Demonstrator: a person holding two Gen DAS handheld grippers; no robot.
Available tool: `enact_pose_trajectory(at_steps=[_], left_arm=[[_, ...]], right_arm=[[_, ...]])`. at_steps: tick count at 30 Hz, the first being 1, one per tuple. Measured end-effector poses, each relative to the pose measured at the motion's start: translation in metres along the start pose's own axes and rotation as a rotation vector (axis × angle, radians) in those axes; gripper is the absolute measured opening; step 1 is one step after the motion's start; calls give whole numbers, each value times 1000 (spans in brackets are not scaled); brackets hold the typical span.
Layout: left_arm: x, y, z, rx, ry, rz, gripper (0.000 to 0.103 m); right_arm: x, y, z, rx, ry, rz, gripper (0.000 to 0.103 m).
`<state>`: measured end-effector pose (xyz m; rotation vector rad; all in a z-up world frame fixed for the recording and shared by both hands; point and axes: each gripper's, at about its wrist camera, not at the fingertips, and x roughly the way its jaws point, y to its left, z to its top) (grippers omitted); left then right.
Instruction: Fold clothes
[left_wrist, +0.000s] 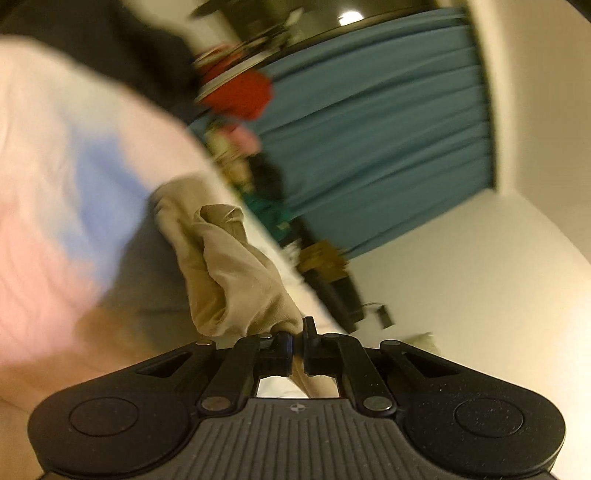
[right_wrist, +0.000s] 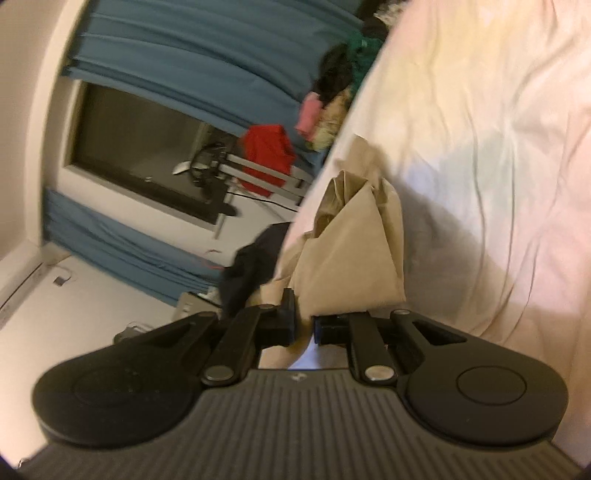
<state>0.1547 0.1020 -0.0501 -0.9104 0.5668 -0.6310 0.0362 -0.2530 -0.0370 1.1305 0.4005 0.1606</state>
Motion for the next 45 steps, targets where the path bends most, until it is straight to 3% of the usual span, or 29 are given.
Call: enact_pose_trajectory(at_steps=[2, 6, 10, 14, 19, 22, 27, 32, 38, 45], left_arm=[[-24, -18, -9, 27, -16, -15, 4], [-86, -33, -57, 16, -23, 11, 4], [-143, -27, -112, -124, 12, 78, 4], [-160, -23, -131, -208, 9, 105, 4], [-112, -31, -90, -160, -5, 145, 5], [-62, -37, -59, -132, -30, 213, 5], [15, -21, -21, -80, -10, 346, 6], [72, 16, -14, 117, -30, 468, 6], [102, 67, -6, 7, -4, 457, 6], [116, 75, -3, 101, 36, 468, 8]], right_arm=[[-23, 16, -2, -25, 3, 10, 12], [-85, 28, -30, -37, 13, 0, 12], [-140, 14, -71, 11, 23, -43, 12], [-155, -1, -86, 68, 23, -78, 12], [-110, 12, -56, 25, 18, -126, 12], [-59, 18, -30, 17, 29, -164, 13], [30, 1, 3, 43, 65, -307, 13], [89, -28, 9, 22, 115, -376, 14], [117, -54, 6, -30, 151, -381, 14], [130, -54, 13, -119, 220, -360, 15]])
